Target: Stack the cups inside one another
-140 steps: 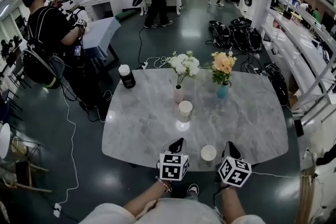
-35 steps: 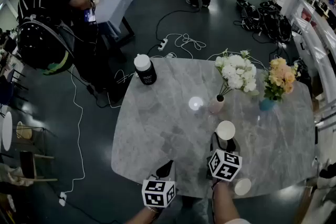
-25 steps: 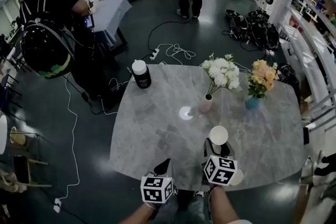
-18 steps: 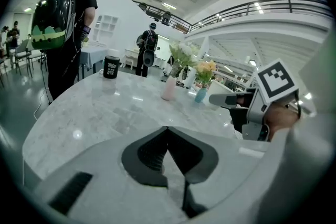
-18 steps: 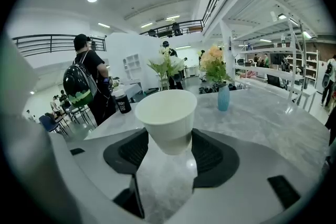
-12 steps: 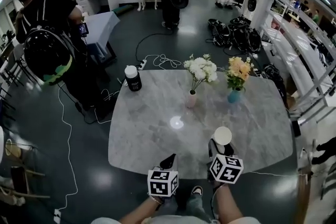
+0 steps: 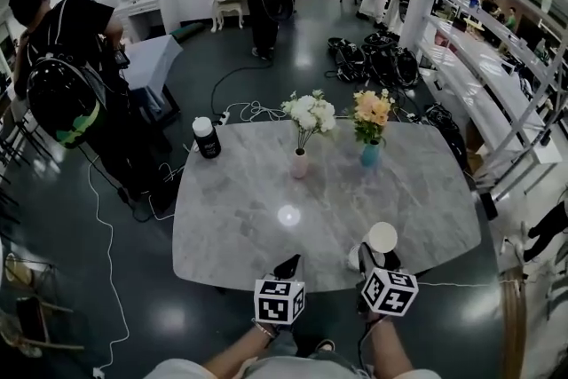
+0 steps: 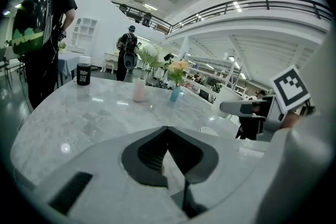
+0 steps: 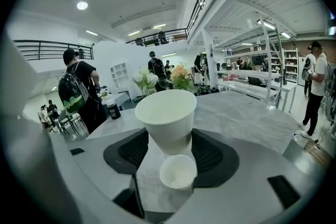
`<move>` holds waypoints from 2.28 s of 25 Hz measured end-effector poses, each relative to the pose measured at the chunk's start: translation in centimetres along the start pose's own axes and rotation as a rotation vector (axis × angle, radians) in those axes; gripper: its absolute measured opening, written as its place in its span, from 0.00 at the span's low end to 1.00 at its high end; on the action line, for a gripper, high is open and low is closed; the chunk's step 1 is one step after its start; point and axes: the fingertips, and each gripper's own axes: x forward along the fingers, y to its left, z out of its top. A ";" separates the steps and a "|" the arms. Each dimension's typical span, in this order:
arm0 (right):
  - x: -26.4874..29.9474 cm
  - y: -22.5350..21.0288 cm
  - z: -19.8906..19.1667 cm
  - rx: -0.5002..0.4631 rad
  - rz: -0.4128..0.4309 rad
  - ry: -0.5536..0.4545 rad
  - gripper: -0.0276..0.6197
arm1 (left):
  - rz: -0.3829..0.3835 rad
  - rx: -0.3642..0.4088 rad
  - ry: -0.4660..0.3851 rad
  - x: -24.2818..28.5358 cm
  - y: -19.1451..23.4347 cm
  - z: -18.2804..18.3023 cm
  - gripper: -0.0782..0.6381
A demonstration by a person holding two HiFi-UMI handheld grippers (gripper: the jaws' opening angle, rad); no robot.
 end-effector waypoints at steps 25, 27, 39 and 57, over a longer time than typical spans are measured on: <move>-5.3 -3.0 -3.0 -0.020 0.122 0.034 0.41 | 0.072 0.025 -0.008 -0.7 -8.1 -2.1 0.10; -4.9 -2.8 -3.2 -0.024 0.125 0.042 0.41 | 0.075 0.019 -0.001 -0.4 -7.8 -2.2 0.10; -1.4 -1.2 -4.7 -0.017 0.129 0.097 0.41 | 0.083 -0.002 0.064 1.8 -5.1 -2.9 0.10; 1.4 -1.0 -6.5 -0.042 0.101 0.139 0.41 | 0.065 0.010 0.153 4.3 -3.2 -5.4 0.10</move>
